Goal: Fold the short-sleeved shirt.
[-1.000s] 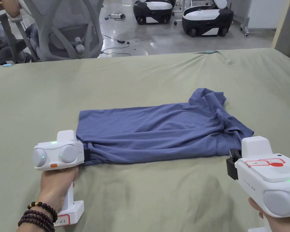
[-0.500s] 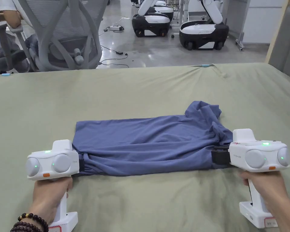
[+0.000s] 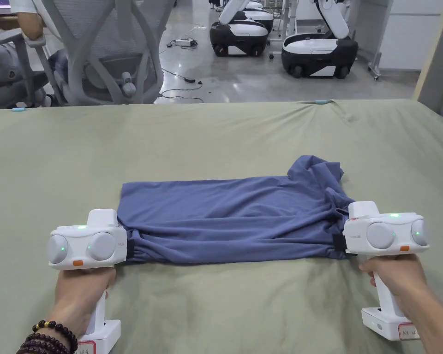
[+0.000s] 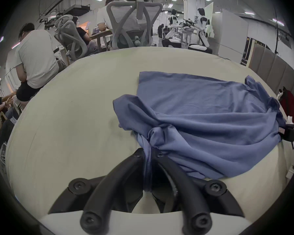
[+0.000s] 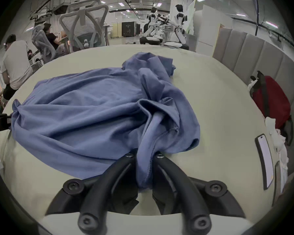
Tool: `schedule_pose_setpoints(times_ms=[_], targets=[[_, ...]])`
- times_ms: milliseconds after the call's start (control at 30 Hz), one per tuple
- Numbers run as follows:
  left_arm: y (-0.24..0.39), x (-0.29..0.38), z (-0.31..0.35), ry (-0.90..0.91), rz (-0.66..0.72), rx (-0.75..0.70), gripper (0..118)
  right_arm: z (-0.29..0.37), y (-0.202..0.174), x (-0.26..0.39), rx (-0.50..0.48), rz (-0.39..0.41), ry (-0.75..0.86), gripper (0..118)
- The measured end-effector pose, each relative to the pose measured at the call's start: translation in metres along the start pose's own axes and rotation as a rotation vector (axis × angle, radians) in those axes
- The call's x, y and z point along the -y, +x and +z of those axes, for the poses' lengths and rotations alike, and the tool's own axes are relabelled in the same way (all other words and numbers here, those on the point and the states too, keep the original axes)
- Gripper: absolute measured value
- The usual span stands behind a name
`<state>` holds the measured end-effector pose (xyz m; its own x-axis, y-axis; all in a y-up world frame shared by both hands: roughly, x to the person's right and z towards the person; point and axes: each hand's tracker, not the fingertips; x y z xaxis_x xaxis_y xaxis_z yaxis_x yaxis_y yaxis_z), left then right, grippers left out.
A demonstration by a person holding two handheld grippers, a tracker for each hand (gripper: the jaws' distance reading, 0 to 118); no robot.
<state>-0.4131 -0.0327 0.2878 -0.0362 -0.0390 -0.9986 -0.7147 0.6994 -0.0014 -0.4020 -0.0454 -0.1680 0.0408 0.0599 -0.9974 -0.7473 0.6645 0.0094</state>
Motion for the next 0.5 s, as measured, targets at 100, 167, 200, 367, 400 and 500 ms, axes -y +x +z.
schedule_pose_setpoints(times_ms=[100,167,200,367,400,500], targets=[[-0.007,0.005,0.017,0.018,0.014,0.021,5,0.015,0.003,0.009,0.001,-0.016,0.029,13],[-0.011,0.012,0.028,0.024,0.016,0.022,5,0.031,0.003,0.018,0.002,-0.018,0.039,13],[-0.014,0.017,0.036,0.029,0.014,0.025,5,0.042,0.002,0.024,0.004,-0.018,0.041,13],[-0.028,0.052,0.073,0.024,0.000,0.026,5,0.083,0.001,0.062,0.017,-0.014,0.049,13],[-0.030,0.061,0.079,0.021,0.006,0.028,5,0.092,0.001,0.071,0.016,-0.012,0.050,13],[-0.035,0.084,0.097,0.015,0.019,0.036,5,0.108,0.001,0.095,0.011,-0.017,0.045,13]])
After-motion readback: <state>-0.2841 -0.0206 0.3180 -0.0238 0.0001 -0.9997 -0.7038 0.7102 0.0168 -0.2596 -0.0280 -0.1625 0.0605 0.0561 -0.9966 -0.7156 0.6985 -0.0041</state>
